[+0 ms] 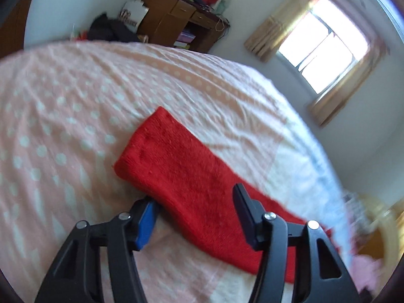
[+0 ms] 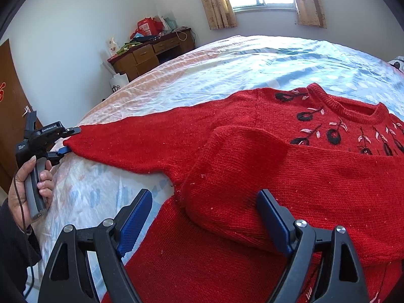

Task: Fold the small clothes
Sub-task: 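Close the left tool on the other sleeve's cuff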

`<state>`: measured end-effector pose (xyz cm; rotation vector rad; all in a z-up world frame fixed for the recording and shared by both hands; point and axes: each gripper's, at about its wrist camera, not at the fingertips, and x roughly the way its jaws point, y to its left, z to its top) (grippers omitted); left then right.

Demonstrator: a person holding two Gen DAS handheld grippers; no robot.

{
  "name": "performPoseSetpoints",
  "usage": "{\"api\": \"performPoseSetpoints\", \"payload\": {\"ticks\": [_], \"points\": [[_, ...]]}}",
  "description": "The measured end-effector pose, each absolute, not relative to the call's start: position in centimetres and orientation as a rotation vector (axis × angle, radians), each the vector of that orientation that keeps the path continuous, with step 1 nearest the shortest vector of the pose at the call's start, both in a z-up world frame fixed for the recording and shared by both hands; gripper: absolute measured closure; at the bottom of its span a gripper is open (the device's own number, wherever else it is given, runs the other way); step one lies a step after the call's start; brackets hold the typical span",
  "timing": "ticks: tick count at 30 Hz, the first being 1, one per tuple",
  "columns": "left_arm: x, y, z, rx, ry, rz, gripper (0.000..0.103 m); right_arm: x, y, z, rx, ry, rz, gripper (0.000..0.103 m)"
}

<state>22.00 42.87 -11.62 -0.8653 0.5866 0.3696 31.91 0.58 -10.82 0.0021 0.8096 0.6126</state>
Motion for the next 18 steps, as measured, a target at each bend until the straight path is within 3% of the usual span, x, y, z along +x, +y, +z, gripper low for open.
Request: {"api": "performPoseSetpoints", "payload": {"ticks": [10, 12, 14, 15, 18], "points": [[22.2, 43.8, -12.4, -0.918, 0.533, 0.342, 0.06, 31.9, 0.5, -10.8, 0.006, 0.805, 0.609, 0.017], [22.2, 44.5, -12.8, -0.935, 0.533, 0.361, 0.067, 31.9, 0.5, -10.8, 0.006, 0.804, 0.607, 0.017], [21.8, 45.2, -13.3, -0.966, 0.521, 0.378, 0.089, 31.9, 0.4, -10.8, 0.006, 0.804, 0.604, 0.017], [21.6, 45.5, -13.6, -0.987, 0.517, 0.382, 0.095, 31.9, 0.4, -10.8, 0.006, 0.803, 0.603, 0.017], [21.0, 46.1, -14.1, -1.051, 0.501, 0.349, 0.098, 31.8, 0.4, -10.8, 0.009, 0.801, 0.598, 0.017]]}}
